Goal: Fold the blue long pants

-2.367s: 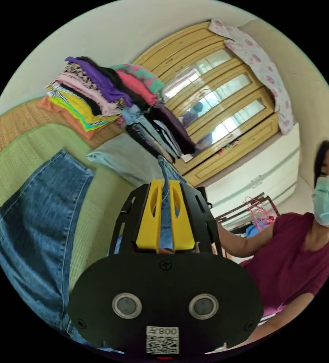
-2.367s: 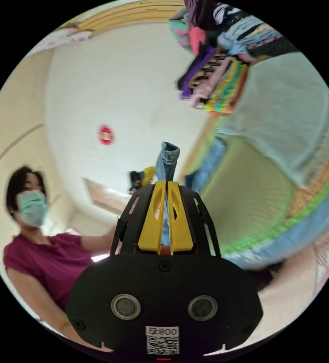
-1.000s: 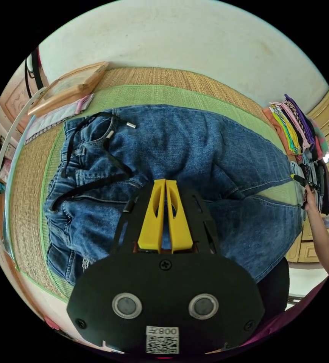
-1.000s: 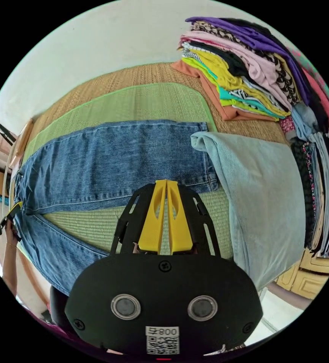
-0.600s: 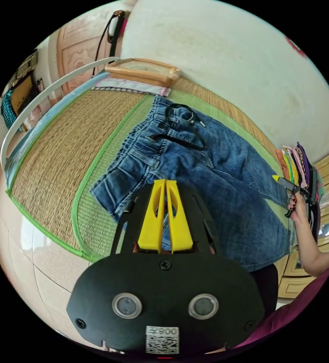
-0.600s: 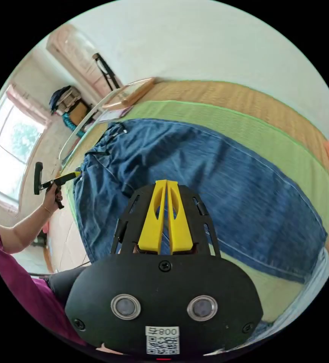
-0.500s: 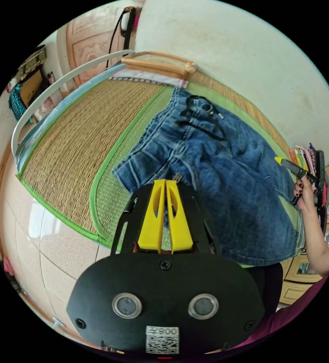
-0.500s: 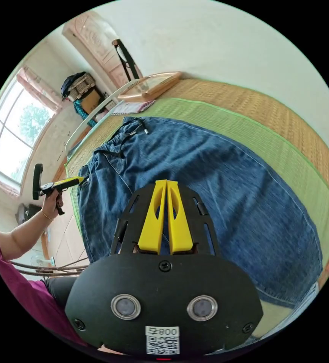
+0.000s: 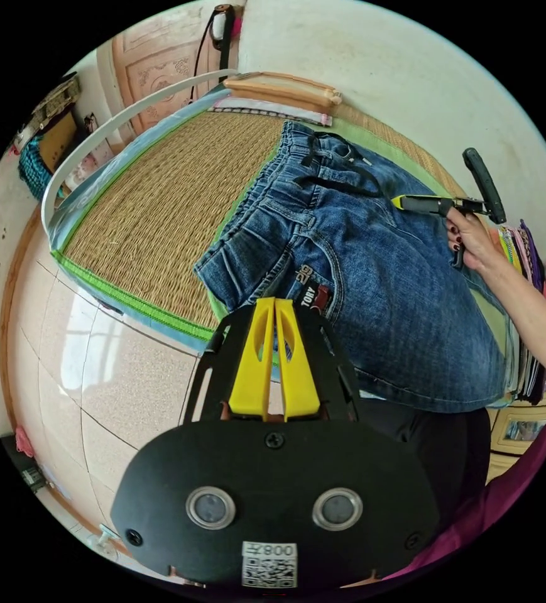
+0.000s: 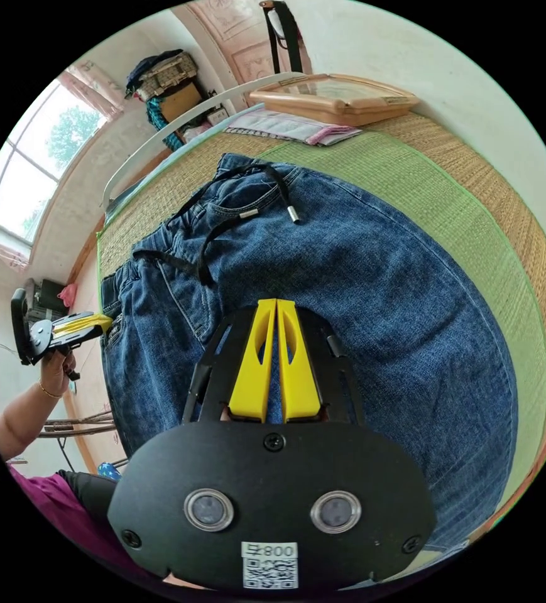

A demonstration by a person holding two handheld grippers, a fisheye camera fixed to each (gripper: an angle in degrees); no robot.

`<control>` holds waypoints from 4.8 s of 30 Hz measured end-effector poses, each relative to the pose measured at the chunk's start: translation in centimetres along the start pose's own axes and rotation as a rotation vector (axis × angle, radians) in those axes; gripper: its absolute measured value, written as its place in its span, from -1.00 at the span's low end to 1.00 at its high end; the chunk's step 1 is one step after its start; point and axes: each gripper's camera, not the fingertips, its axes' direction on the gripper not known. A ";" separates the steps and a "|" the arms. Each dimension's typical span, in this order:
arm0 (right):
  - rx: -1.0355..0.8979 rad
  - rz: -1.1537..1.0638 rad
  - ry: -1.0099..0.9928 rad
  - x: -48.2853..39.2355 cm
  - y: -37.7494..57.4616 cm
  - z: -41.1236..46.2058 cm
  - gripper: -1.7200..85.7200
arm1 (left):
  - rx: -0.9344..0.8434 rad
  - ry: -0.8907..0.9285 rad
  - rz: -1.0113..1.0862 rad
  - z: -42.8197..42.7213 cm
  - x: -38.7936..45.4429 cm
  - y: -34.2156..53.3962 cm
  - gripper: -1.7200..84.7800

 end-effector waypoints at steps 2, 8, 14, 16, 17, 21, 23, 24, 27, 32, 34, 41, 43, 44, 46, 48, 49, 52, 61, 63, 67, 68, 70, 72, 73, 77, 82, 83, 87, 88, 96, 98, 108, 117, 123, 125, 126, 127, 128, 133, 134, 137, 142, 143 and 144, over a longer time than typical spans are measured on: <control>-0.002 -0.004 -0.020 -0.5 -0.9 0.2 -0.96 | 0.005 0.011 -0.041 0.5 -1.9 0.5 -0.96; 0.041 0.004 -0.029 -0.6 1.4 -2.6 -0.96 | 0.093 0.062 -0.025 0.5 -2.3 2.5 -0.96; 0.002 0.065 -0.034 1.3 5.0 -1.6 -0.96 | 0.040 0.154 -0.089 4.6 -4.3 3.3 -0.96; 0.008 0.056 -0.044 1.3 5.8 -2.7 -0.96 | 0.075 0.171 -0.068 4.3 -3.9 3.1 -0.96; 0.041 0.044 -0.038 1.0 7.0 -4.0 -0.96 | 0.096 0.188 -0.047 4.1 -3.3 2.7 -0.96; 0.091 0.104 0.021 2.5 13.1 -6.9 -0.96 | 0.159 0.239 0.022 4.6 -1.1 -0.3 -0.96; 0.084 0.157 0.060 4.0 16.0 -6.8 -0.96 | 0.164 0.278 0.065 6.2 0.9 -3.6 -0.96; 0.049 0.196 0.059 5.1 17.6 -5.9 -0.96 | 0.167 0.282 0.071 6.6 1.3 -4.5 -0.96; 0.061 0.242 -0.001 6.5 21.5 -3.8 -0.96 | 0.198 0.276 0.075 7.8 3.0 -9.0 -0.96; 0.094 0.262 0.017 6.4 24.7 -2.5 -0.96 | 0.175 0.251 0.121 9.7 6.9 -16.0 -0.95; 0.100 0.271 0.016 6.5 25.9 -2.1 -0.96 | 0.128 0.214 0.126 10.9 8.3 -17.7 -0.95; 0.104 0.298 -0.063 8.4 31.8 -1.6 -0.96 | 0.080 0.242 0.099 12.5 13.1 -19.8 -0.96; 0.155 0.329 -0.058 9.4 35.0 -2.8 -0.96 | 0.111 0.261 0.131 11.4 15.1 -20.2 -0.96; 0.193 0.349 -0.063 10.4 37.6 -3.8 -0.96 | 0.115 0.296 0.163 10.9 16.9 -20.7 -0.96; 0.235 0.397 -0.039 12.3 42.0 -5.4 -0.96 | 0.106 0.351 0.238 10.5 20.1 -21.6 -0.95; 0.280 0.501 0.032 15.9 48.8 -7.9 -0.96 | 0.085 0.383 0.311 10.5 24.1 -22.8 -0.95; 0.290 0.526 0.049 16.9 50.6 -8.5 -0.96 | 0.067 0.411 0.362 10.8 26.8 -23.7 -0.95; 0.286 0.676 0.153 22.4 59.1 -10.2 -0.96 | -0.006 0.413 0.475 12.5 34.0 -26.0 -0.95; 0.274 0.766 0.104 28.2 71.0 -7.5 -0.96 | -0.095 0.274 0.474 13.1 44.7 -31.4 -0.96; 0.294 0.771 0.177 27.9 73.4 -8.3 -0.96 | -0.063 0.308 0.488 11.4 46.5 -32.0 -0.96; 0.336 0.846 0.280 29.9 80.0 -10.4 -0.96 | -0.038 0.337 0.524 9.1 51.4 -33.3 -0.96; 0.317 0.886 0.307 31.4 82.3 -10.5 -0.96 | -0.068 0.327 0.536 9.3 52.9 -33.8 -0.96; 0.247 0.942 0.301 33.9 85.2 -9.7 -0.96 | -0.110 0.299 0.522 9.7 54.9 -34.7 -0.96; 0.273 0.946 0.232 33.9 88.6 -10.2 -0.96 | -0.097 0.309 0.501 8.6 56.5 -35.7 -0.96; 0.292 0.932 0.237 33.0 89.3 -10.7 -0.96 | -0.091 0.351 0.515 7.4 57.6 -36.1 -0.96; 0.346 0.888 0.255 24.7 96.2 -12.1 -0.96 | -0.084 0.372 0.598 3.9 61.6 -35.7 -0.96; 0.168 1.008 0.272 19.9 105.5 -5.1 -0.95 | -0.219 0.328 0.593 4.9 65.3 -36.6 -0.95; 0.272 1.024 0.258 19.4 107.3 -5.1 -0.95 | -0.214 0.352 0.587 4.0 66.3 -37.7 -0.95; 0.371 1.005 0.233 20.3 107.9 -6.5 -0.93 | -0.144 0.467 0.652 0.2 71.5 -41.2 -0.93; 0.381 0.990 0.246 20.5 107.5 -6.8 -0.93 | -0.122 0.507 0.692 -0.8 74.0 -42.8 -0.91; 0.426 0.956 0.307 30.7 103.4 -6.5 -0.75 | -0.118 0.643 0.848 -0.8 93.0 -54.8 -0.79; 0.400 0.945 0.339 32.2 102.7 -5.9 -0.75 | -0.129 0.622 0.877 -0.4 98.9 -58.2 -0.77; 0.332 0.909 0.383 35.0 102.2 -2.1 -0.82 | -0.153 0.351 1.000 -1.0 115.1 -66.4 -0.78; 0.409 0.809 0.386 32.5 104.1 -6.1 -0.94 | -0.057 0.325 1.097 -9.1 117.8 -65.7 -0.95; 0.559 0.775 0.361 30.8 107.4 -13.4 -0.95 | 0.073 0.458 1.032 -16.3 117.3 -67.2 -0.93; 0.558 0.804 0.319 32.8 108.1 -13.3 -0.95 | 0.028 0.442 1.009 -15.8 118.0 -67.8 -0.90; 0.543 0.844 0.282 34.4 108.7 -12.7 -0.95 | 0.007 0.445 0.998 -15.6 118.0 -68.0 -0.89; 0.527 0.871 0.290 35.0 109.1 -12.5 -0.95 | -0.022 0.452 0.983 -15.3 118.0 -68.1 -0.85; 0.503 0.920 0.328 35.6 110.1 -12.4 -0.94 | -0.039 0.475 0.955 -15.4 117.5 -67.9 -0.83; 0.449 0.934 0.295 32.8 114.6 -12.5 -0.88 | -0.186 0.623 1.120 -16.8 115.2 -61.5 -0.78; 0.407 0.943 0.293 31.1 115.9 -11.6 -0.86 | -0.237 0.616 1.182 -17.0 114.3 -59.0 -0.78; 0.246 1.003 0.294 26.9 119.5 -8.8 -0.83 | -0.306 0.533 1.290 -17.8 111.3 -53.6 -0.77; 0.093 1.102 0.277 23.2 124.2 -5.5 -0.83 | -0.351 0.385 1.257 -18.4 106.4 -50.7 -0.77; 0.081 1.113 0.253 23.2 124.6 -4.9 -0.83 | -0.382 0.391 1.232 -18.3 105.6 -50.5 -0.78; 0.067 1.119 0.255 23.3 124.6 -4.4 -0.83 | -0.387 0.396 1.227 -18.4 105.3 -50.3 -0.79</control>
